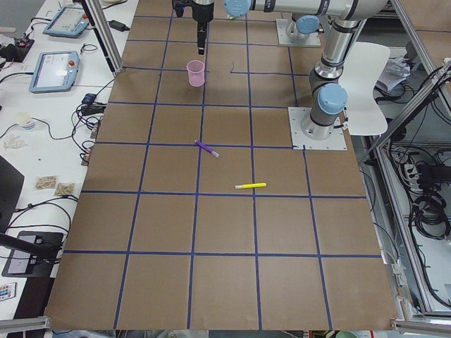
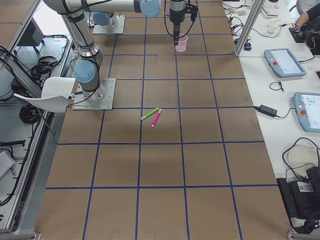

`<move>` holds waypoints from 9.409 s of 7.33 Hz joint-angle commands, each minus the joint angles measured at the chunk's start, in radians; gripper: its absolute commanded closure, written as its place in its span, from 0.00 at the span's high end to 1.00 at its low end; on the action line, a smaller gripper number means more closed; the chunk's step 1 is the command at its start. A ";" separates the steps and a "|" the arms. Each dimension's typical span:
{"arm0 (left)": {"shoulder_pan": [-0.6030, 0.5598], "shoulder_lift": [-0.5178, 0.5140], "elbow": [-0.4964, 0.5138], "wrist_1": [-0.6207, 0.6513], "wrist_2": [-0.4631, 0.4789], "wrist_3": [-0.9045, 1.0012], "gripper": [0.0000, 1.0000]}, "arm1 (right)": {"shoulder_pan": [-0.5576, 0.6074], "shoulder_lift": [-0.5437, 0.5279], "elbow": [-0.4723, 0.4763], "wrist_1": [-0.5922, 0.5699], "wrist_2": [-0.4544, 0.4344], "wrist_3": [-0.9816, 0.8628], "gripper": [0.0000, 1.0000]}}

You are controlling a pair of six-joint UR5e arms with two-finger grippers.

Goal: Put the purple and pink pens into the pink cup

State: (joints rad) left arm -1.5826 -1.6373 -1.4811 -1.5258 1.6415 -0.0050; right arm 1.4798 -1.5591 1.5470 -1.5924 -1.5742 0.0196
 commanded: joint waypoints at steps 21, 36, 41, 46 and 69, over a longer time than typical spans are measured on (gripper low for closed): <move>0.004 0.011 -0.073 0.059 -0.008 -0.064 1.00 | -0.739 0.211 0.697 -0.873 0.149 -2.275 0.96; 0.286 -0.285 -0.235 0.290 0.076 0.694 1.00 | -0.565 0.156 0.508 -0.853 0.165 -2.285 0.00; 0.228 -0.391 -0.226 0.418 0.192 0.789 1.00 | -0.024 0.134 0.328 -0.768 0.036 -1.848 0.00; 0.257 -0.426 -0.217 0.485 0.193 0.962 1.00 | 0.399 0.367 0.084 -0.762 -0.197 -1.231 0.00; 0.279 -0.260 -0.182 0.397 -0.056 0.975 0.00 | 0.544 0.410 -0.168 -0.514 -0.552 -1.413 1.00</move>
State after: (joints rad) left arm -1.2750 -1.9302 -1.6931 -1.1243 1.6693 0.9806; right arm 2.1072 -1.0521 1.3736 -2.1487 -2.1853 -1.3324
